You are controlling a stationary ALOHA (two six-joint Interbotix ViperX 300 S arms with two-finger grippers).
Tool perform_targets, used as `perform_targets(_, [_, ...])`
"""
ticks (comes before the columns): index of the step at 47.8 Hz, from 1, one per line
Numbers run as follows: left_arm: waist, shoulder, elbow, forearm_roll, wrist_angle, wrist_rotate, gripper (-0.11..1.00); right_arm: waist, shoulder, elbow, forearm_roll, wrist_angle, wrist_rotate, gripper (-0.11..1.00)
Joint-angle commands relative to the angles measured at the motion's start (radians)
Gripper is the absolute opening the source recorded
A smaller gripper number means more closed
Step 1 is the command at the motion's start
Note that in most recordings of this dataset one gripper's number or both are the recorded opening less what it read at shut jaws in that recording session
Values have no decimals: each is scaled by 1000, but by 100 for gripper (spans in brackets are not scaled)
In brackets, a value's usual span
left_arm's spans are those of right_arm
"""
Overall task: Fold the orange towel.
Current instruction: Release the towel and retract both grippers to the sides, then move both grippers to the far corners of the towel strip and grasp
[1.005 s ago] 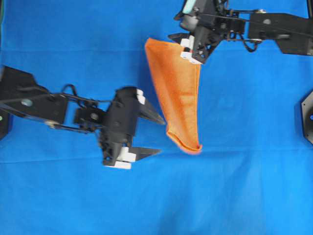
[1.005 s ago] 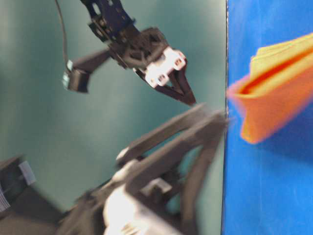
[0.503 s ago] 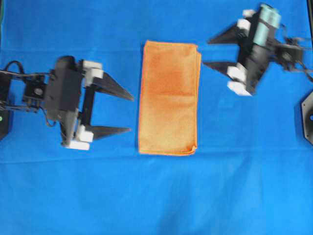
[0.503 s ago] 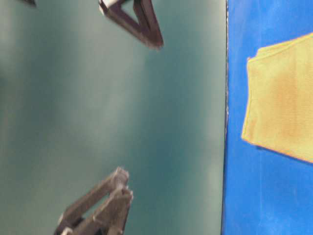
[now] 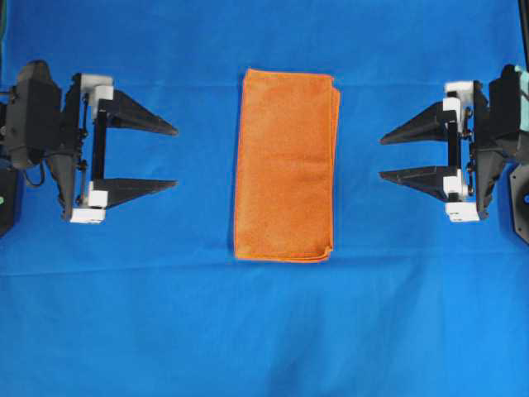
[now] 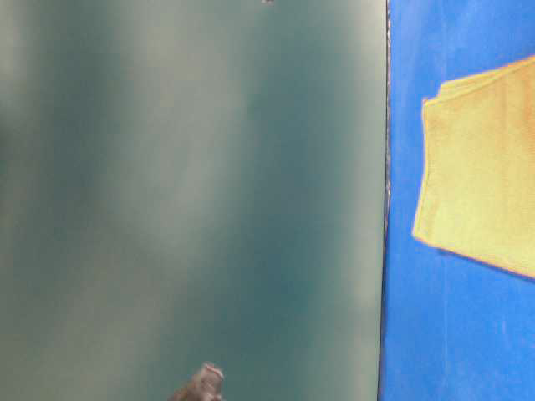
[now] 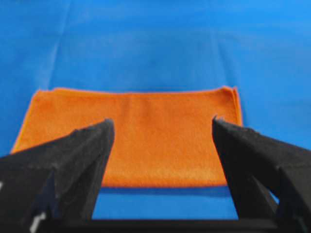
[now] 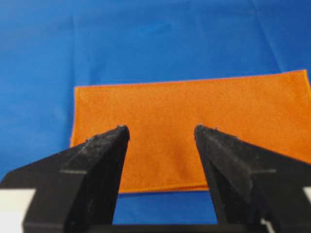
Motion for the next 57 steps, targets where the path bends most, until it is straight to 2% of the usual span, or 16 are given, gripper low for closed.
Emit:
perform_targets(1, [3, -17, 14, -3, -34, -14, 76, 2, 6, 2, 3, -37, 2, 61])
perform_targets(12, [3, -25, 58, -2, -63, -60, 76, 2, 12, 5, 3, -49, 3, 61])
perform_targets(26, [11, 0, 41, -2, -97, -64, 76, -8, 15, -6, 6, -44, 5, 61])
perform_targets(32, [41, 72, 5, -5, -155, -69, 76, -77, 37, -28, 29, -40, 5, 61])
perform_targets(41, [121, 222, -104, -3, -150, -69, 76, -192, 129, -91, 28, -3, -5, 61])
perform_targets(49, [201, 345, -190, -2, -138, -57, 76, -273, 245, -153, 26, 9, -11, 61])
perform_targets(57, [275, 471, -241, -2, -170, -58, 76, -350, 408, -227, 5, 29, -18, 60])
